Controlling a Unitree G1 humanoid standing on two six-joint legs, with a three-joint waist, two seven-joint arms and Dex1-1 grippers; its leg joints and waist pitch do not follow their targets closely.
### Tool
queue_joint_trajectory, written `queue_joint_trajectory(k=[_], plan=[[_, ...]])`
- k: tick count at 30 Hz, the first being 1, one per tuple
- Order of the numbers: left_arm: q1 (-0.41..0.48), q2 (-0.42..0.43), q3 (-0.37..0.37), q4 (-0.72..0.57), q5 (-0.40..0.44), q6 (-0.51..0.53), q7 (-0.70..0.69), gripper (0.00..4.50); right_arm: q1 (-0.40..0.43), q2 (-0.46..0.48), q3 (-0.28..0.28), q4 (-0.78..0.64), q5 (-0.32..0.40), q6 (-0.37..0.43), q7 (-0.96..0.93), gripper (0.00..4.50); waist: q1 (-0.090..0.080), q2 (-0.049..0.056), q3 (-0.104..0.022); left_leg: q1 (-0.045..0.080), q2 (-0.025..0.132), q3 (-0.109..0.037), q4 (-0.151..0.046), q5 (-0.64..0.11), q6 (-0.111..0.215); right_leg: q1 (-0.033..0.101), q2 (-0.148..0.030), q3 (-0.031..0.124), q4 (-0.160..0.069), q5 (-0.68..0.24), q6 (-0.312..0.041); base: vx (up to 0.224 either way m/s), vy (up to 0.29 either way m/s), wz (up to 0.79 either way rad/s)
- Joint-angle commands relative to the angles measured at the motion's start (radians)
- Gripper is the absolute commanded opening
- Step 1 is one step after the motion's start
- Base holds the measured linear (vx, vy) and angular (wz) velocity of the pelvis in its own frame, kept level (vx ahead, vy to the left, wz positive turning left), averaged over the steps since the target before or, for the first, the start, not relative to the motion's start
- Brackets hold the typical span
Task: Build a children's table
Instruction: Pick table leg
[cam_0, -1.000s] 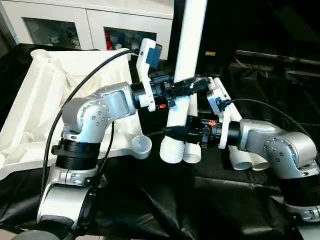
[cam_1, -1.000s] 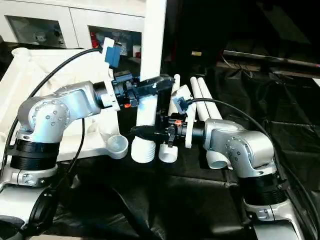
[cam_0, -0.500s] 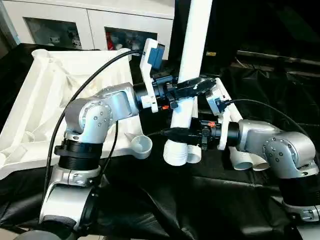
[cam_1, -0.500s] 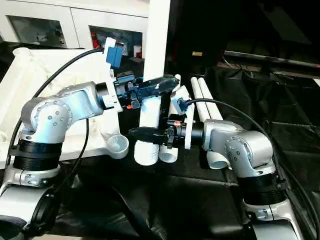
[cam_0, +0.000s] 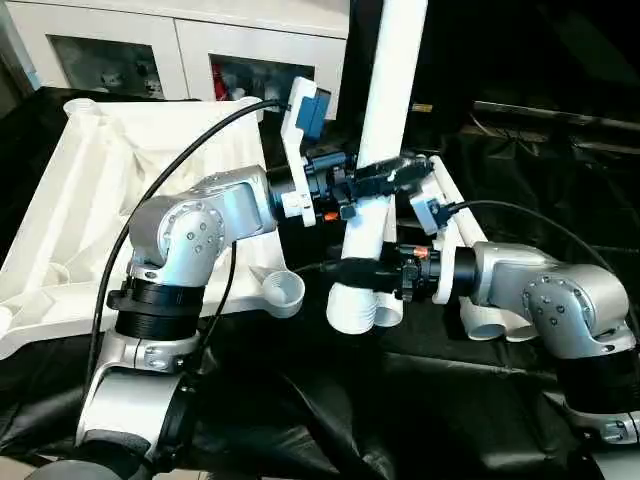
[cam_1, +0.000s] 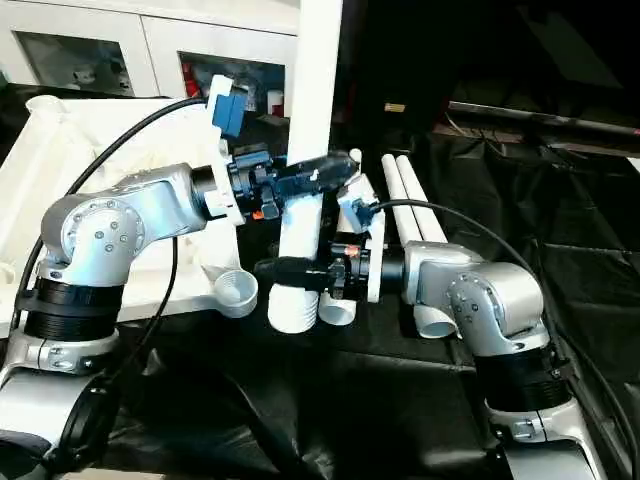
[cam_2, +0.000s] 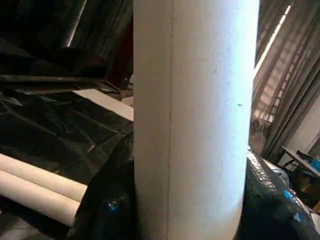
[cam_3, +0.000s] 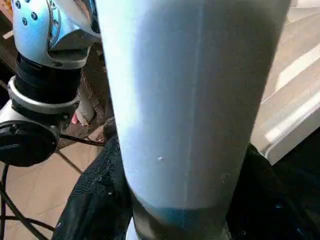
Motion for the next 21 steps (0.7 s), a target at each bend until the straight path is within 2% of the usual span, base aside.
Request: queue_joint_trajectory(k=[1, 2, 3, 4, 9, 10, 11, 14, 16, 18, 21], plan=[[-0.026, -0.003, -0.021, -0.014, -0.004, 0.001, -0.026, 1.85, 0.017, -0.011, -0.007, -0.002, -0.008, 0.007, -0.014, 1.94, 0.003, 0.01, -0.077, 0.02, 0.031, -0.007, -0.063, -0.142, -0.021, 0.058, -0.069, 0.038, -0.066, -0.154, -0.191, 0.0, 0.0, 0.0], [-0.026, -0.003, -0.021, -0.014, -0.002, -0.001, -0.025, 1.85, 0.017, -0.011, -0.006, -0.002, -0.008, 0.007, -0.015, 1.92, 0.003, 0.01, -0.077, 0.02, 0.031, -0.007, -0.063, -0.142, -0.021, 0.058, -0.069, 0.038, -0.066, -0.154, -0.191, 0.0, 0.0, 0.0], [-0.026, -0.004, -0.023, -0.013, 0.006, -0.006, -0.018, 2.41, 0.019, -0.009, -0.006, -0.003, -0.009, 0.005, -0.016, 1.92, 0.003, 0.01, -0.077, 0.019, 0.031, -0.007, -0.063, -0.145, -0.022, 0.059, -0.069, 0.038, -0.066, -0.158, -0.191, 0.0, 0.0, 0.0], [-0.024, -0.006, -0.024, -0.009, 0.014, -0.008, -0.003, 2.55, 0.025, -0.003, -0.003, -0.006, -0.014, -0.003, -0.023, 1.92, 0.003, 0.01, -0.076, 0.019, 0.032, -0.007, -0.064, -0.147, -0.022, 0.058, -0.069, 0.038, -0.067, -0.162, -0.19, 0.0, 0.0, 0.0], [-0.012, -0.023, 0.006, -0.022, 0.006, -0.023, 0.035, 2.9, 0.039, 0.012, -0.002, -0.011, -0.018, -0.018, -0.041, 1.91, 0.004, 0.01, -0.077, 0.018, 0.032, -0.008, -0.064, -0.151, -0.026, 0.059, -0.07, 0.038, -0.067, -0.169, -0.189, 0.0, 0.0, 0.0], [-0.005, -0.049, 0.046, -0.019, 0.011, -0.078, 0.077, 3.03, 0.046, 0.028, -0.013, -0.011, -0.015, -0.027, -0.055, 1.91, 0.004, 0.008, -0.076, 0.017, 0.031, -0.008, -0.064, -0.15, -0.025, 0.06, -0.07, 0.038, -0.068, -0.168, -0.189, 0.0, 0.0, 0.0], [-0.005, -0.049, 0.046, -0.019, 0.011, -0.078, 0.077, 3.04, 0.046, 0.028, -0.013, -0.011, -0.015, -0.027, -0.055, 1.91, 0.005, 0.009, -0.076, 0.017, 0.032, -0.008, -0.064, -0.15, -0.023, 0.06, -0.072, 0.038, -0.07, -0.167, -0.191, 0.0, 0.0, 0.0], [0.004, -0.085, 0.117, -0.037, -0.017, -0.152, 0.108, 3.04, 0.054, 0.056, -0.029, -0.008, -0.015, -0.046, -0.086, 1.91, 0.004, 0.009, -0.076, 0.016, 0.031, -0.008, -0.063, -0.152, -0.02, 0.06, -0.072, 0.038, -0.071, -0.167, -0.191, 0.0, 0.0, 0.0], [-0.01, -0.112, 0.192, -0.038, -0.059, -0.199, 0.144, 3.04, 0.053, 0.08, -0.043, 0.005, -0.02, -0.067, -0.113, 1.91, 0.002, 0.008, -0.076, 0.016, 0.032, -0.008, -0.063, -0.155, -0.022, 0.06, -0.071, 0.037, -0.07, -0.171, -0.19, 0.0, 0.0, 0.0], [-0.028, -0.114, 0.242, -0.028, -0.082, -0.228, 0.165, 3.04, 0.049, 0.102, -0.058, 0.02, -0.027, -0.084, -0.143, 1.91, 0.001, 0.005, -0.076, 0.017, 0.031, -0.008, -0.064, -0.158, -0.022, 0.058, -0.071, 0.036, -0.07, -0.175, -0.191, 0.0, 0.0, 0.0], [-0.068, -0.079, 0.311, -0.005, -0.106, -0.268, 0.173, 3.04, 0.042, 0.139, -0.08, 0.042, -0.041, -0.127, -0.188, 1.91, -0.001, 0.008, -0.076, 0.019, 0.03, -0.008, -0.064, -0.162, -0.026, 0.055, -0.07, 0.036, -0.071, -0.191, -0.179, 0.0, 0.0, 0.0]])
